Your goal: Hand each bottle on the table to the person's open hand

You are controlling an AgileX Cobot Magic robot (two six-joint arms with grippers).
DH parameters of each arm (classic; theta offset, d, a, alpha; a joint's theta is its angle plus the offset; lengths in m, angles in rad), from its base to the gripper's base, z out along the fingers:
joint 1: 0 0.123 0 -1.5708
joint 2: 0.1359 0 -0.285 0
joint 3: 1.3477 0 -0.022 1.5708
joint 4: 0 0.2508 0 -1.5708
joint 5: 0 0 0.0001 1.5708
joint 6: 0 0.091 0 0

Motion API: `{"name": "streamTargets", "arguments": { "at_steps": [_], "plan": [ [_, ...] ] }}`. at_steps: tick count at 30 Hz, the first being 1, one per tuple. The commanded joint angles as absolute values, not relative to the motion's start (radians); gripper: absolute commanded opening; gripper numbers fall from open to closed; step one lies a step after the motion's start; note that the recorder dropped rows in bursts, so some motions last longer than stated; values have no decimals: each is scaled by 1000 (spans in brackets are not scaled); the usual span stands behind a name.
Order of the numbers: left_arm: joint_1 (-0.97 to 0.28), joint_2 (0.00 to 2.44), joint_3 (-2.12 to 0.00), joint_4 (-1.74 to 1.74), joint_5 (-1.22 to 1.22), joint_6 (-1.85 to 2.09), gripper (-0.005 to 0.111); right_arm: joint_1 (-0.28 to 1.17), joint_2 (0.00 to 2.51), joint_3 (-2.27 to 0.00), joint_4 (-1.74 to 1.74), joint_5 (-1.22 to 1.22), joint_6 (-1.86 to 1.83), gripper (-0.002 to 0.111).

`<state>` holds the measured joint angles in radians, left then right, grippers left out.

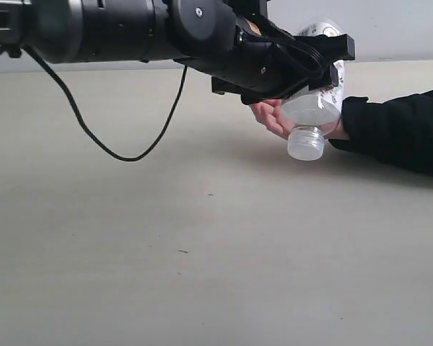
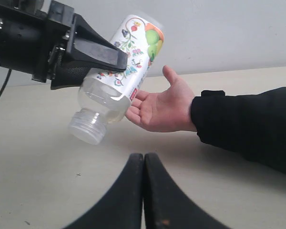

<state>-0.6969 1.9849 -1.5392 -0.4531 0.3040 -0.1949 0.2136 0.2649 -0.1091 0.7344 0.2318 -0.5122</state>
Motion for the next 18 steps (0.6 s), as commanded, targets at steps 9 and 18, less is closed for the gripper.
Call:
{"name": "streamTargets", "arguments": {
  "at_steps": [9,18],
  "plan": [
    [-694,2072,-1605,-452,138,-221,0,210,259,-106,734,222,-520,0],
    [-697,2131,-1605,-422,91,-216,0,210,259,-106,734,222,-520,0]
  ]
}}
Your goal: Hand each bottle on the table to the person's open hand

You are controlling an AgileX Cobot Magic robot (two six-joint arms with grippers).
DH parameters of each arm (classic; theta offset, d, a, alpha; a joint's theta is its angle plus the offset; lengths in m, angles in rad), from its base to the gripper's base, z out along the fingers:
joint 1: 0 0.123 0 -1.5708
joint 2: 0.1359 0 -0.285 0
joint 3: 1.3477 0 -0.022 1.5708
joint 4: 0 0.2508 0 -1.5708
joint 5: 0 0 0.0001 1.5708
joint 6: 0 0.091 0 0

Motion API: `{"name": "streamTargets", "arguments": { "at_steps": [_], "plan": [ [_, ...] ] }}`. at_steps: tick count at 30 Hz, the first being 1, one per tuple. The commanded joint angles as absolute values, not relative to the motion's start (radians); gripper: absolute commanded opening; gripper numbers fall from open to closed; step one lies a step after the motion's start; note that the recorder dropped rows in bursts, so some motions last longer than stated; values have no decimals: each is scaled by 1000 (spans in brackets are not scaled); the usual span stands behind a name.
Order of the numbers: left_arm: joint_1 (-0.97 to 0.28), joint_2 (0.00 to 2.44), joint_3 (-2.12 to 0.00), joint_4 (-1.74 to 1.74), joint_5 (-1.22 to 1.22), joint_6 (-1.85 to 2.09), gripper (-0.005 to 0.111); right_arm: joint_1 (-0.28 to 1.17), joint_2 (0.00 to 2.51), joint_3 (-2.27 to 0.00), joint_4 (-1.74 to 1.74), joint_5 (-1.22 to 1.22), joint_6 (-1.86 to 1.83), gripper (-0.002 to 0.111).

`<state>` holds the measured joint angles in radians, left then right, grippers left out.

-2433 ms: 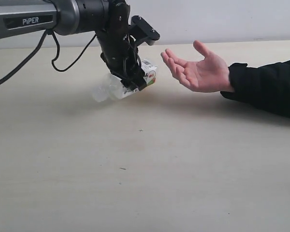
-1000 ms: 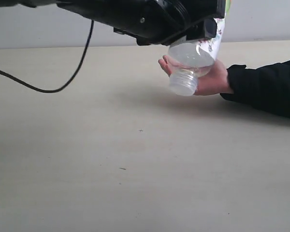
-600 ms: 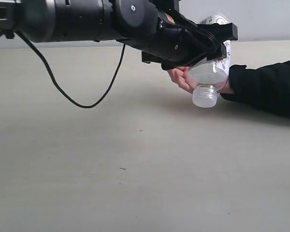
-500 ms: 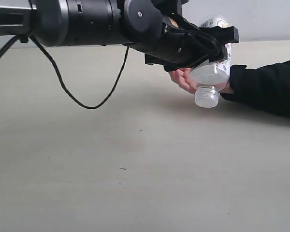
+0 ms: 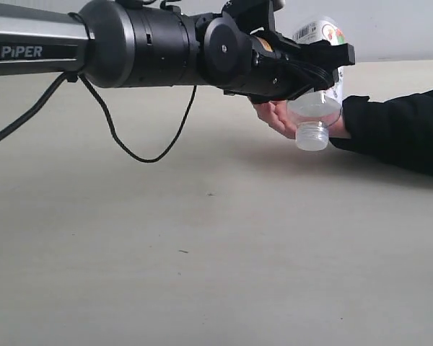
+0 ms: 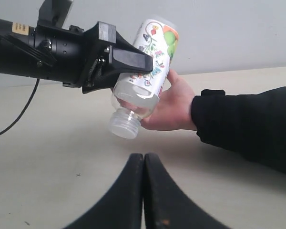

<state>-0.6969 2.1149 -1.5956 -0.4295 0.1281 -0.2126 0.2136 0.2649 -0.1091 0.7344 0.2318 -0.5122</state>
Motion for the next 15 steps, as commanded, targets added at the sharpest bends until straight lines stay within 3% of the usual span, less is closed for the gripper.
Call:
{"name": "streamTargets", "arguments": {
  "at_steps": [1,15],
  "plan": [
    [-697,2139,-1605,-422,77,-216,0,210,259,-106,734,222,-520,0],
    [-647,2163,-1605,-434,24,-220,0,210,259,-106,734,222,-520,0]
  ]
}}
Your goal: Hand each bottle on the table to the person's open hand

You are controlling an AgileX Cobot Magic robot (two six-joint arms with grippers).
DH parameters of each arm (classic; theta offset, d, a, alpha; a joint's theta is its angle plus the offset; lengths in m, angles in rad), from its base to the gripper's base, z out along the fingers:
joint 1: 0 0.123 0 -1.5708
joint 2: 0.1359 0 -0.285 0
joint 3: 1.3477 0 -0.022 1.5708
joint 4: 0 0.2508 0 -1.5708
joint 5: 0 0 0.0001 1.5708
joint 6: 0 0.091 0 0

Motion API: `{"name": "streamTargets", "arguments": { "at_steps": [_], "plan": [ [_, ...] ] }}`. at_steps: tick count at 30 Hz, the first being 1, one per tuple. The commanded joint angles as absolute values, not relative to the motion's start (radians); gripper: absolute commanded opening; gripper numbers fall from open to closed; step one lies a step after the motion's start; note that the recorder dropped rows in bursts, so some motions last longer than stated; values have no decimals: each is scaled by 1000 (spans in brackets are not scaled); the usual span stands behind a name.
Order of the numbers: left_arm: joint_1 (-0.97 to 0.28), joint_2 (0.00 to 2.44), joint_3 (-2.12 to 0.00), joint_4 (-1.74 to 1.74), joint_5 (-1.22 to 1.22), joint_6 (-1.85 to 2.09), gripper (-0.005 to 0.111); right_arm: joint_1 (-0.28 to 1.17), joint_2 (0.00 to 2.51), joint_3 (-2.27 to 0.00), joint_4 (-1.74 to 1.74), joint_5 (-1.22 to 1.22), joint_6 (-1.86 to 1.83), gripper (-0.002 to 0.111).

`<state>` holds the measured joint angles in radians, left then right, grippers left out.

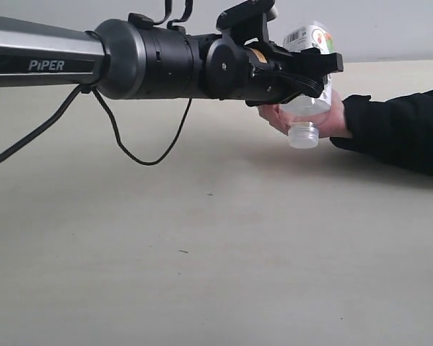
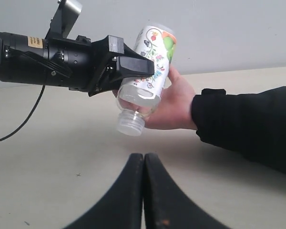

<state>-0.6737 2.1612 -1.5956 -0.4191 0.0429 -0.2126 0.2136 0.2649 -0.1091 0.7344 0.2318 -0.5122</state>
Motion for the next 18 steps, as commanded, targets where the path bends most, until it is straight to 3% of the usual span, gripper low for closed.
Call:
{"name": "streamTargets", "arguments": {
  "at_steps": [1,18],
  "plan": [
    [-646,2165,-1605,-433,24,-218,0,210,259,-106,734,222,-520,0],
    [-639,2236,-1653,-425,107,-213,0,210,259,-106,734,222,-520,0]
  ]
}}
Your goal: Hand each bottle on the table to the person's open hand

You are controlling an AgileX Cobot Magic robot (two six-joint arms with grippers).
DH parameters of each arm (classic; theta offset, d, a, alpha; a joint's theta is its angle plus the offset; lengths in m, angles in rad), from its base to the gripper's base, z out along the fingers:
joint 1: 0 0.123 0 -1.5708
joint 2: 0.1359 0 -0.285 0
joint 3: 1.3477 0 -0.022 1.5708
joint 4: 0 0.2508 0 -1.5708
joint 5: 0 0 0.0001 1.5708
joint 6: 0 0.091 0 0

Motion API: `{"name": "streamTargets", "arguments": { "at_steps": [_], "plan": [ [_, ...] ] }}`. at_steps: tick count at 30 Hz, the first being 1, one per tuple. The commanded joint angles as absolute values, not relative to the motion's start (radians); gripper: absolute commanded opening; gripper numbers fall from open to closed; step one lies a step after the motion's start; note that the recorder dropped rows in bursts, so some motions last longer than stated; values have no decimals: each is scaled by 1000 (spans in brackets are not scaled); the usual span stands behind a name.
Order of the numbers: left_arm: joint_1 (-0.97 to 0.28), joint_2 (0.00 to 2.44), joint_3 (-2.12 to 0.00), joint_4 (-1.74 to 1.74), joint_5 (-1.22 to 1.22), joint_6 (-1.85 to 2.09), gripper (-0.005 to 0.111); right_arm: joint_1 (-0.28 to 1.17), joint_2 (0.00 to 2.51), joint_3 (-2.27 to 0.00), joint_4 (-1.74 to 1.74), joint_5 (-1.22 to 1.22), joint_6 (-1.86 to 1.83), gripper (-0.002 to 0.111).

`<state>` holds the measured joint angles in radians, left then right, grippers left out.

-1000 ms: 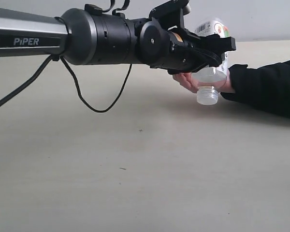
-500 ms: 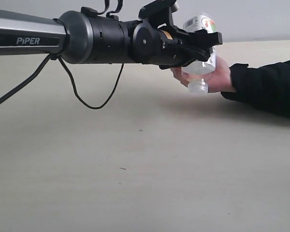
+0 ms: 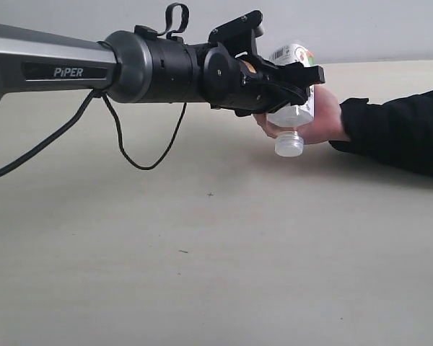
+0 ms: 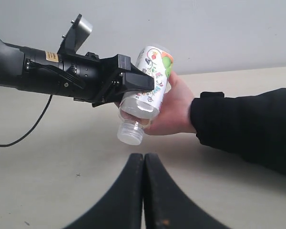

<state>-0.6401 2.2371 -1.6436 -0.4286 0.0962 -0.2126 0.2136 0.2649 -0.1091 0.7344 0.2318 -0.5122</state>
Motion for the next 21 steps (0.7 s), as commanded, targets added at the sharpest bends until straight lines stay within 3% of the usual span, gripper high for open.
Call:
{"name": "streamTargets", "arguments": {
  "at_steps": [1,7,9,12,17,21],
  "plan": [
    [-639,2236,-1653,-425,107,-213,0,210,259,-106,734,222,-520,0],
    [-639,2236,-1653,-425,117,-213,0,210,259,-106,734,222,-520,0],
    [-639,2236,-1653,-425,117,-213,6,210,259,-106,734,222,-520,0],
    [-639,2236,-1653,-425,120,-213,27,210,259,-106,734,222,-520,0],
    [-639,2236,-1653,-423,120,-209,73,210,259,-106,734,222,-520,0],
    [-639,2236,-1653,-423,120,-209,78,210,259,-106,734,222,-520,0]
  ]
}}
